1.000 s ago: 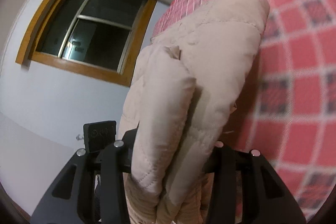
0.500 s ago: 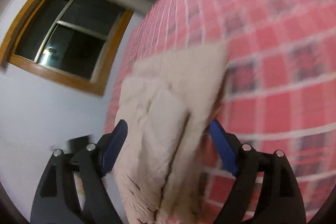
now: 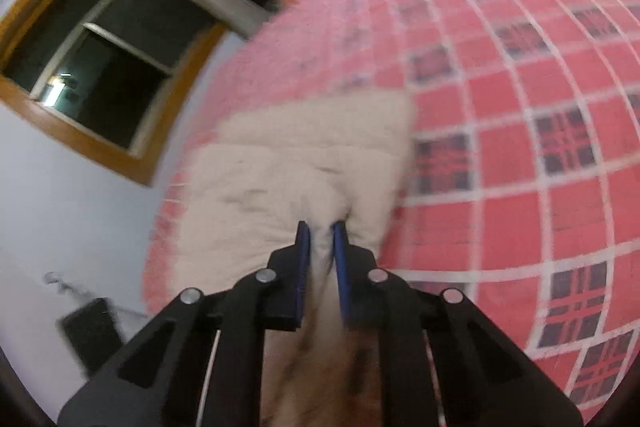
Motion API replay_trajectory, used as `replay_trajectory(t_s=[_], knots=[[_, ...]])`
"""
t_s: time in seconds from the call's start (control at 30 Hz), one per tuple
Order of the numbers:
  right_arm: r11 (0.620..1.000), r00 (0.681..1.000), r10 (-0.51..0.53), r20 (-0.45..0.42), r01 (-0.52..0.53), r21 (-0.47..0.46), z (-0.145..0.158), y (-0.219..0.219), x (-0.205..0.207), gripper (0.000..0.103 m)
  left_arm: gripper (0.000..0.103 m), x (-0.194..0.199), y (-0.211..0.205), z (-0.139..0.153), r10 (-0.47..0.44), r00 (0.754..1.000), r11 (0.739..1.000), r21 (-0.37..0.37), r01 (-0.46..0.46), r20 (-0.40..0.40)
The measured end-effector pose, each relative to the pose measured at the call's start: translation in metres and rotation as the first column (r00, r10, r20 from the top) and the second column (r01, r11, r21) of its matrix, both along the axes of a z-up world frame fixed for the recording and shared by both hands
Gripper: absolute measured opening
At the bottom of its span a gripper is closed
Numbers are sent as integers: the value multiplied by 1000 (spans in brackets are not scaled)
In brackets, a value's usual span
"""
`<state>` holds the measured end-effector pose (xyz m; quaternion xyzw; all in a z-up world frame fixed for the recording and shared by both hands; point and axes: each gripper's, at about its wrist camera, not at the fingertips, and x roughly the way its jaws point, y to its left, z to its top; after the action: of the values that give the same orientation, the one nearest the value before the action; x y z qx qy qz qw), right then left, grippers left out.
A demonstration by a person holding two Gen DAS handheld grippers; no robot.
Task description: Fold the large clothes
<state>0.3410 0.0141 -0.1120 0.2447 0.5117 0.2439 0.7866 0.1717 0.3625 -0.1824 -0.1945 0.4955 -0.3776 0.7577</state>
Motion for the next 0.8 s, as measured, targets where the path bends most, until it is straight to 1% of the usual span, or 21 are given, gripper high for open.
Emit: replay_trajectory(t_s=[0.03, 0.07, 0.1, 0.13, 0.17, 0.2, 0.23, 0.27, 0.3, 0.33, 0.37, 0.4, 0.43, 0.5, 0.53, 0.6, 0.63, 0.7, 0.73, 0.8], knots=[[1000, 1000, 6, -6, -6, -10, -10, 0, -1, 13, 92, 0, 2, 4, -10, 1000, 1000, -12, 10, -15], [1000, 1000, 4, 8, -4, -11, -10, -1, -3, 13, 92, 2, 5, 11, -25, 999, 999, -32, 25, -24], [1000, 1000, 0, 23, 0, 7, -5, -3, -5, 15, 92, 6, 12, 21, -30, 999, 997, -68, 29, -12], [999, 999, -12, 39, 11, 30, 3, -7, -7, 16, 92, 12, 26, 33, -15, 1000, 996, -87, 16, 11], [999, 998, -22, 57, 20, 37, 11, -9, -9, 16, 92, 20, 35, 47, 12, 999, 995, -101, -8, 41], [999, 995, -28, 94, 26, 29, 24, -10, -13, 16, 92, 32, 44, 60, 46, 997, 993, -108, -39, 67], [1000, 992, -17, 128, 16, 15, 36, -9, -17, 16, 92, 45, 51, 67, 73, 994, 992, -111, -63, 87], [1000, 990, 3, 142, -5, 13, 44, -6, -18, 16, 93, 60, 54, 68, 86, 991, 992, -105, -75, 102], [999, 988, 42, 147, -43, 4, 50, 3, -20, 17, 93, 80, 57, 69, 112, 988, 991, -82, -103, 108], [998, 986, 70, 148, -69, -12, 53, 10, -20, 17, 93, 94, 62, 63, 127, 987, 991, -65, -121, 98], [993, 983, 110, 147, -103, -58, 53, 24, -21, 17, 93, 116, 61, 54, 128, 990, 991, -57, -125, 62], [989, 983, 128, 134, -117, -90, 48, 31, -20, 17, 93, 129, 57, 47, 130, 991, 990, -50, -128, 38], [984, 985, 137, 108, -123, -127, 38, 34, -18, 16, 93, 147, 54, 34, 148, 989, 989, -24, -148, 4], [978, 989, 139, 55, -128, -167, 16, 29, -14, 9, 93, 169, 48, 6, 157, 985, 988, 10, -157, -68], [975, 990, 134, 38, -125, -186, 7, 27, -11, 5, 93, 172, 44, -2, 158, 984, 987, 13, -158, -86], [969, 990, 136, 47, -123, -214, 11, 26, -14, 5, 93, 170, 37, -2, 160, 985, 987, 30, -158, -71], [968, 989, 135, 59, -118, -222, 17, 26, -17, 10, 93, 165, 38, 5, 167, 984, 986, 19, -166, -57], [967, 984, 142, 108, -115, -227, 38, 25, -30, 13, 93, 150, 43, 23, 169, 985, 985, -38, -170, -29], [963, 975, 169, 143, -133, -235, 52, 28, -45, 13, 93, 143, 44, 31, 167, 986, 984, -53, -168, -12], [952, 956, 230, 181, -182, -247, 70, 36, -78, 13, 93, 119, 54, 46, 154, 988, 985, -86, -151, 26]])
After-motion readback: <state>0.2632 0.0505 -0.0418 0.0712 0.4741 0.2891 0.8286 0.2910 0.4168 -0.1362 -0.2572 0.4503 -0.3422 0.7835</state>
